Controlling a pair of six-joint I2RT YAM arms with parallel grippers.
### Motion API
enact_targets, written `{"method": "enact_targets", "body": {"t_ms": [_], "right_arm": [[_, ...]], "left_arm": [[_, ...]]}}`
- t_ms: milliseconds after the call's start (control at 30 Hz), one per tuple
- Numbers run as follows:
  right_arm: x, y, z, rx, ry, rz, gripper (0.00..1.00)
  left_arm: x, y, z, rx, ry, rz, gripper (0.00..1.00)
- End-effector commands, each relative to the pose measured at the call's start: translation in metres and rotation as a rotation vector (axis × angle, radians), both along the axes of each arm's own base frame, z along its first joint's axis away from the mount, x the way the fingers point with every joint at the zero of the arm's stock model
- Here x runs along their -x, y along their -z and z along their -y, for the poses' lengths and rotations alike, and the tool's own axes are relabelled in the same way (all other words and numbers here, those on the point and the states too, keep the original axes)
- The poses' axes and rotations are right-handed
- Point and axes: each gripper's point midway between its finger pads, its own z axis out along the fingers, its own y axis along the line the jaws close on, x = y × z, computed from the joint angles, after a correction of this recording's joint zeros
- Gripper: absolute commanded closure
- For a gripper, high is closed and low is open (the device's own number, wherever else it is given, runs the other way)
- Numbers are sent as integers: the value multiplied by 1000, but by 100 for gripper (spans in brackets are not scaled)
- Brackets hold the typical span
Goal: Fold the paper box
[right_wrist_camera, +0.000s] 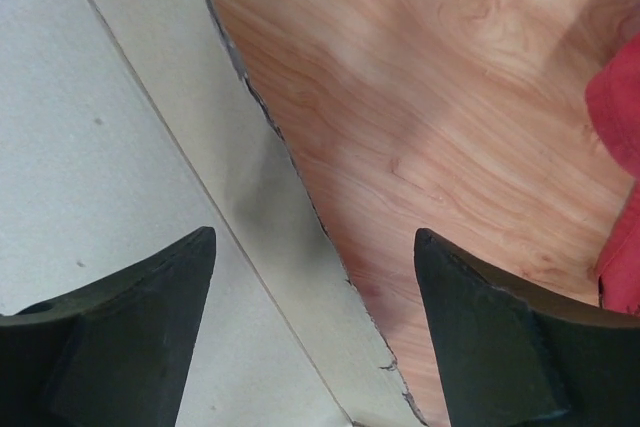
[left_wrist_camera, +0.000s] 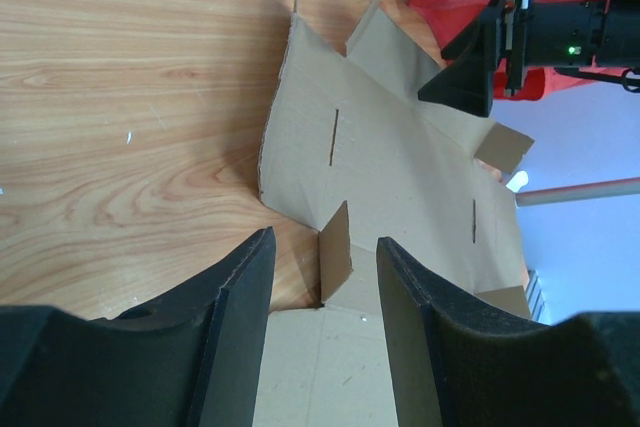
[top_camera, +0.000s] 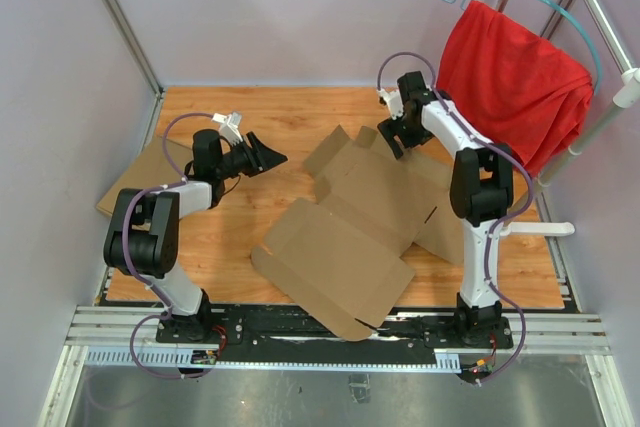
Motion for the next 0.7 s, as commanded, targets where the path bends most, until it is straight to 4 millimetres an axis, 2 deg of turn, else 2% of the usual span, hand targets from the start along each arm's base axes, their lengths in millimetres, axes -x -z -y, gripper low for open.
{"method": "enact_targets", "body": {"t_ms": [0, 200, 300, 367, 533, 600, 667], "right_arm": [[7, 2, 22, 18, 84, -14, 18], [27, 16, 25, -81, 138, -102, 20], [39, 20, 20, -140, 146, -111, 28], [47, 18, 13, -185, 135, -121, 43], [54, 4, 6, -219, 126, -100, 90], [53, -6, 7, -204, 128, -69, 96], [52, -30, 6, -194, 124, -6, 97]], "left_arm": [[-1, 0, -2, -6, 11, 29, 49], [-1, 3, -1, 2, 16, 21, 50], [-1, 2, 0, 6, 18, 23, 50], [-1, 3, -1, 4, 13, 19, 49], [-2, 4, -3, -6, 0, 18, 50], [-2, 4, -3, -6, -1, 19, 50], [-3, 4, -4, -7, -3, 19, 50]]}}
